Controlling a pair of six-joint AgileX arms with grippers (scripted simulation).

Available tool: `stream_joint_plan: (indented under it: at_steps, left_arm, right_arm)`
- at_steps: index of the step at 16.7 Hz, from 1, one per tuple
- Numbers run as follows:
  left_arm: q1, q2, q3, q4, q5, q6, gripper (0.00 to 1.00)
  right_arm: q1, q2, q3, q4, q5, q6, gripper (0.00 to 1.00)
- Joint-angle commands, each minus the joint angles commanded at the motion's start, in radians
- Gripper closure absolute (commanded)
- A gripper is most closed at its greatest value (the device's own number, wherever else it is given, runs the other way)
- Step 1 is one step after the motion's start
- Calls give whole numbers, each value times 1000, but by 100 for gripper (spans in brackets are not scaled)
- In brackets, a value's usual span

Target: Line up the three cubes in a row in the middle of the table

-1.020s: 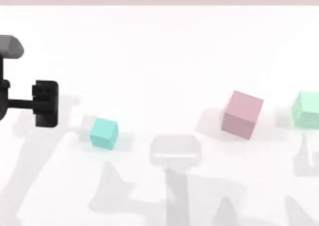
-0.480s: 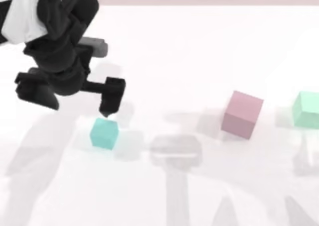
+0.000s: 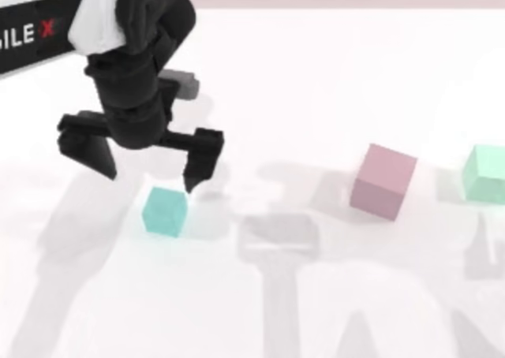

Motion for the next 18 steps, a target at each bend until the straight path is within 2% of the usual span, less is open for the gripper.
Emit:
stream_joint_plan:
  at_steps: [5, 11, 16, 18]
  left_arm:
    - [3, 14, -32, 43, 0, 3, 0]
    - [2, 111, -173, 291, 1, 4, 0]
    - [2, 126, -193, 318, 1, 4, 0]
    - [2, 126, -193, 318, 1, 4, 15]
  right_arm:
    - [0, 0, 0, 0, 0, 0, 0]
    - [0, 0, 0, 0, 0, 0, 0]
    - [0, 0, 0, 0, 0, 0, 0]
    - [0, 0, 0, 0, 0, 0, 0]
